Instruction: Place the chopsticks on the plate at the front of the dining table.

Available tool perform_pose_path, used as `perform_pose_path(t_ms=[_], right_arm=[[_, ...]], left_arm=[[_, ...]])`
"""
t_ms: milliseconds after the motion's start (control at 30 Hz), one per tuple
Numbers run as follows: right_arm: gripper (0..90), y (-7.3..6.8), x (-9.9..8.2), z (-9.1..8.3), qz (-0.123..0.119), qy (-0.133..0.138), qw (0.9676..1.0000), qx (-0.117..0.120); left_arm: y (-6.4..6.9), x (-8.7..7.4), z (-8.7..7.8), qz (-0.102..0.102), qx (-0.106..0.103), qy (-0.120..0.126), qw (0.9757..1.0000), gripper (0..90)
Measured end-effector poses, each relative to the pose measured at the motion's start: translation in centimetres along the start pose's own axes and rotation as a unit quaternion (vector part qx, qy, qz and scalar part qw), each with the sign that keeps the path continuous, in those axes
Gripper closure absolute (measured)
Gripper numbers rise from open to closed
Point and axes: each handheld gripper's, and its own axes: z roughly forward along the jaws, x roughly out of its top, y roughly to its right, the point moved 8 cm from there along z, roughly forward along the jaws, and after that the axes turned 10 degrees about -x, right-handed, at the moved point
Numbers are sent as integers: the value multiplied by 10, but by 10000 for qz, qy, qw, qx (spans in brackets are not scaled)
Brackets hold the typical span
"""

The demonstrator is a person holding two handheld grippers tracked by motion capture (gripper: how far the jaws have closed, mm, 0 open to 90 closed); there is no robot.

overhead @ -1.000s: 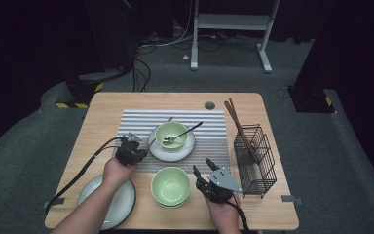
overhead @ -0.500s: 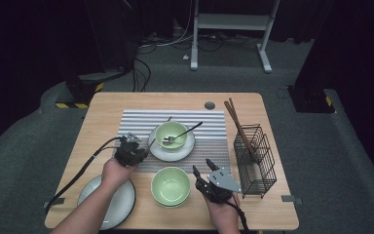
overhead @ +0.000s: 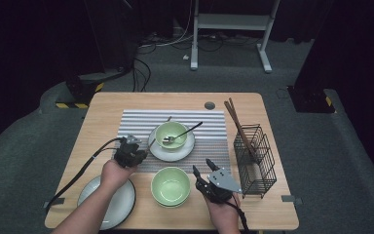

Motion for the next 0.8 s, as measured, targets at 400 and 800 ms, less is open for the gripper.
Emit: perform_pose_path(t_ms=[400, 800], right_arm=[[476, 1, 0, 0, 8, -6, 10000, 4], [469, 1, 0, 0, 38, 2, 10000, -5]], left_arm=[[-2, 3, 4, -58, -7, 74, 10000, 832], [5, 6, -4, 69, -47, 327, 9994, 706]])
